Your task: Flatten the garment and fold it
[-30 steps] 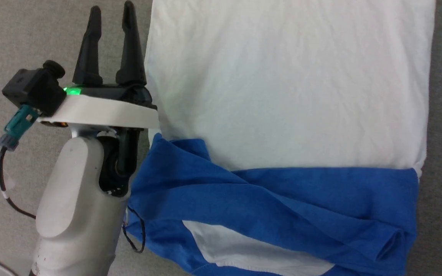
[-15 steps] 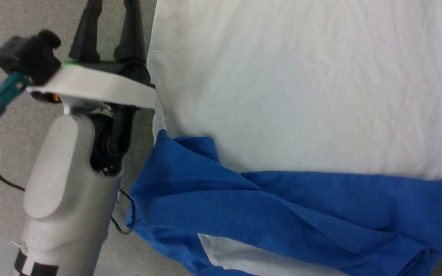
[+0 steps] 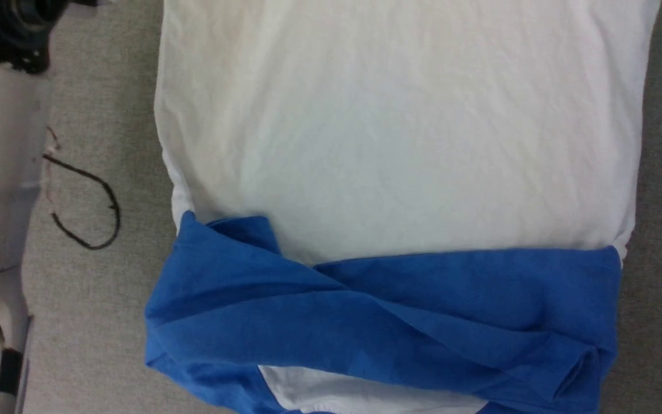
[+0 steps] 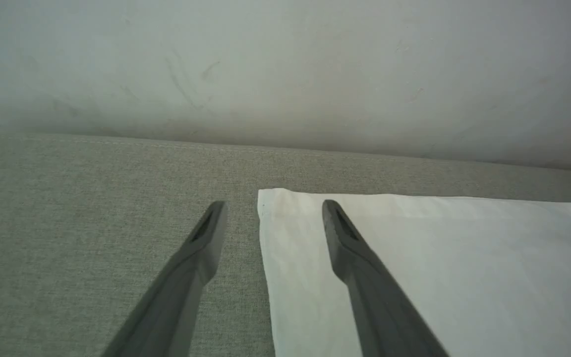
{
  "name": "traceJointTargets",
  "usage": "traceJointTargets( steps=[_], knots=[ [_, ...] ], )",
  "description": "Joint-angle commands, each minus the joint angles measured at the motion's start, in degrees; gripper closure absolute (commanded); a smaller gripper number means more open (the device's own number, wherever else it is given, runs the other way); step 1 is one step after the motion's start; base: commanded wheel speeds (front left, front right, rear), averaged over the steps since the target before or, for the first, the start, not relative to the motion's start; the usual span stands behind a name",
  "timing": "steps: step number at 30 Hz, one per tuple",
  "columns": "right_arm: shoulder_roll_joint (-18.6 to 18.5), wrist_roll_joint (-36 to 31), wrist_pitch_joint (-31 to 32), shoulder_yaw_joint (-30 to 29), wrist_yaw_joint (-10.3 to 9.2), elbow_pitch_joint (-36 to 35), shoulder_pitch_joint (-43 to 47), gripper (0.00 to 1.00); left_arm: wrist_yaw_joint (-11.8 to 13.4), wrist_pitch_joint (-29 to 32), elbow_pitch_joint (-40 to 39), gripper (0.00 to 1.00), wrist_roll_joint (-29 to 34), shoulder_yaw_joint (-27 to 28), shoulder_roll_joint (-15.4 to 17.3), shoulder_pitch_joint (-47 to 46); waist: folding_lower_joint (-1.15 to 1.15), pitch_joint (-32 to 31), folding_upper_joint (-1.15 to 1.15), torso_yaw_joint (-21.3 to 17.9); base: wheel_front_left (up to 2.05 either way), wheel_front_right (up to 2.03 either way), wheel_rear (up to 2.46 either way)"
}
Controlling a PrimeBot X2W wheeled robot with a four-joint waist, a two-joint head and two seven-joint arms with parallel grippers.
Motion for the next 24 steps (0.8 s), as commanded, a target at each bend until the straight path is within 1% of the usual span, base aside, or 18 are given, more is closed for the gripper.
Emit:
traceJointTargets(
  steps=[1,3,6,9,13,19,20,21,22,24],
  knots=[
    [0.3,0.9,-0.3,0.9,-0.05,0.1,0.3,1.0,0.4,3.8,2.5,0.0,1.0,-1.5,1.3,-2.3,0.0,0.1,0.0,-2.7,0.0,0.0,0.0],
    [0.4,1.8,-0.6,2.5,-0.05,0.0,0.0,1.0,0.8,8.8,5.2,0.0,1.0,-2.5,2.1,-4.7,0.0,0.4,0.0,-3.8,0.0,0.0,0.0],
    [0.1,3.2,-0.7,4.6,-0.05,-0.3,-0.5,1.0,1.0,12.8,8.0,0.0,1.3,-3.6,2.7,-7.1,0.0,1.0,0.0,-4.9,0.0,0.0,0.0],
    [-0.5,4.4,-0.6,6.3,-0.05,-0.5,-1.0,1.0,0.7,14.1,10.1,0.0,1.5,-4.2,2.8,-8.4,0.0,1.5,0.0,-5.8,0.0,0.0,0.0],
    [-1.1,5.9,-0.7,8.0,-0.05,-0.7,-1.6,1.0,-0.4,14.5,12.7,0.0,1.0,-4.9,2.3,-8.3,0.0,2.1,0.0,-6.5,0.0,0.0,0.0],
    [-2.0,7.8,-0.7,9.9,-0.05,-1.2,-2.2,1.0,-1.6,15.6,15.9,0.0,0.6,-6.2,2.3,-6.8,0.0,3.2,0.0,-6.6,0.0,0.0,0.0],
    [-2.1,8.1,-0.8,10.1,-0.05,-1.2,-2.3,1.0,-1.7,16.0,16.1,0.21,0.2,-6.2,2.2,-6.6,0.0,3.3,0.0,-6.5,0.0,0.0,0.0],
    [-2.2,8.3,-0.8,10.3,-0.05,-1.3,-2.4,1.0,-1.8,15.9,16.2,0.64,-0.2,-6.0,2.0,-6.4,0.0,3.4,0.0,-6.4,0.0,0.0,0.0],
    [-2.4,8.6,-0.9,10.5,-0.05,-1.3,-2.4,1.0,-1.9,15.6,16.1,1.0,-0.5,-5.8,1.9,-6.3,0.0,3.5,0.0,-6.3,0.0,0.0,0.0],
    [-2.5,8.8,-0.9,10.6,-0.05,-1.3,-2.4,1.0,-2.1,15.5,15.9,1.0,-0.8,-5.7,1.8,-6.1,0.0,3.6,0.0,-6.2,0.0,0.0,0.0]
  ],
)
